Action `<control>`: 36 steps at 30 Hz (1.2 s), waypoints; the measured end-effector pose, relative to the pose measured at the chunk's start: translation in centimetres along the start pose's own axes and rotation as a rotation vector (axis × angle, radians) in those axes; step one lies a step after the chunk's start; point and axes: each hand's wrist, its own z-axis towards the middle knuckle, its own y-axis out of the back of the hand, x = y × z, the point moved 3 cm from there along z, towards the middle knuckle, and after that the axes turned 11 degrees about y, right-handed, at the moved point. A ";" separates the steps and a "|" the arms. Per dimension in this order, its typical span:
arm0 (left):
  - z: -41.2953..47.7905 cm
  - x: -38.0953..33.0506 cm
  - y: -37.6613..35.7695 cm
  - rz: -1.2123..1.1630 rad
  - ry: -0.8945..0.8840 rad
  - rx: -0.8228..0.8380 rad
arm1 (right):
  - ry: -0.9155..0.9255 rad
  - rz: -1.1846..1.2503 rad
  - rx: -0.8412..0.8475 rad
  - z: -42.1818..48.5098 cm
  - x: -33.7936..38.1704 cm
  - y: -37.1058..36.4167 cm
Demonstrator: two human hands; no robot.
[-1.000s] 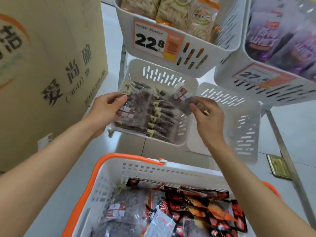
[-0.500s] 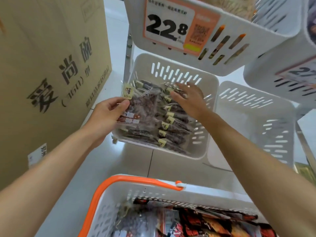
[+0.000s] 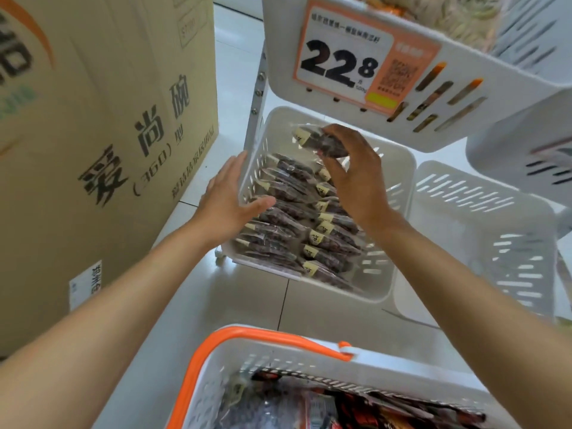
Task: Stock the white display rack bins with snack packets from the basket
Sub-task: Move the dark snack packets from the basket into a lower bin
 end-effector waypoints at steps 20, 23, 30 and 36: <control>-5.9 -3.1 -1.7 0.273 -0.047 -0.133 | -0.270 0.017 0.270 -2.6 2.6 -0.3; -10.7 -4.3 -1.8 0.327 -0.121 -0.101 | -0.269 0.130 0.249 -7.0 7.3 3.3; -21.5 -4.5 -0.2 0.277 -0.211 -0.001 | -0.276 0.257 0.230 -19.6 16.5 9.9; -28.9 -1.1 2.5 0.196 -0.043 -0.042 | -0.408 0.412 0.868 -29.7 22.9 6.7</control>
